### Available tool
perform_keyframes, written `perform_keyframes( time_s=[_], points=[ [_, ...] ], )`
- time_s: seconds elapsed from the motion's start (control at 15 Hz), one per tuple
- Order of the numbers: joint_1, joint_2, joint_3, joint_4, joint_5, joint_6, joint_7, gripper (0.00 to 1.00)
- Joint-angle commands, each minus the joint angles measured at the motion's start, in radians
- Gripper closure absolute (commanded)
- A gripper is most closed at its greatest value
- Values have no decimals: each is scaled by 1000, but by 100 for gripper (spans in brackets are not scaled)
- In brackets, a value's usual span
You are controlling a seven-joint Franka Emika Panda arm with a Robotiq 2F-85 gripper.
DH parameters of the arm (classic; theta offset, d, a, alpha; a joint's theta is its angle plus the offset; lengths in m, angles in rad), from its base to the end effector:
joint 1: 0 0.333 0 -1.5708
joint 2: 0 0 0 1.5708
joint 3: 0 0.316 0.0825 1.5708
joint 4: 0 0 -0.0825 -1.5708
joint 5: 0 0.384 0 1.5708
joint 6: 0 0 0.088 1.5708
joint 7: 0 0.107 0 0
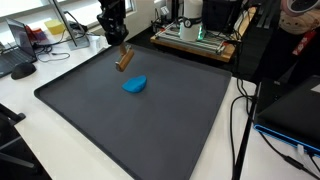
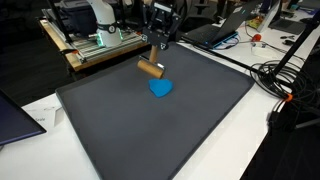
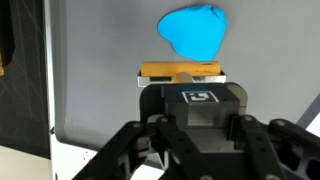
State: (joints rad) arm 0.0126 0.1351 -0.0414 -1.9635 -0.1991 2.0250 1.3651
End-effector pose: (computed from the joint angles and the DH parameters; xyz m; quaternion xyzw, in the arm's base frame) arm 0.5775 -0.0274 0.4008 0.7924 -0.6021 0.0272 0.0937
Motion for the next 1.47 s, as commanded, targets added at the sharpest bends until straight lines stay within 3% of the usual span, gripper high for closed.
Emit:
perform_keyframes(
  time_s=[0.0,0.67,1.0,1.4],
  points=[
    [-2,-1,-3,31,17,-20,-20,78],
    [7,4,6,64,25,-30,-36,78],
    [-1,15,16,80,101,-27,-167,78],
    [-7,87,6,192,146,-77,-322,78]
  ],
)
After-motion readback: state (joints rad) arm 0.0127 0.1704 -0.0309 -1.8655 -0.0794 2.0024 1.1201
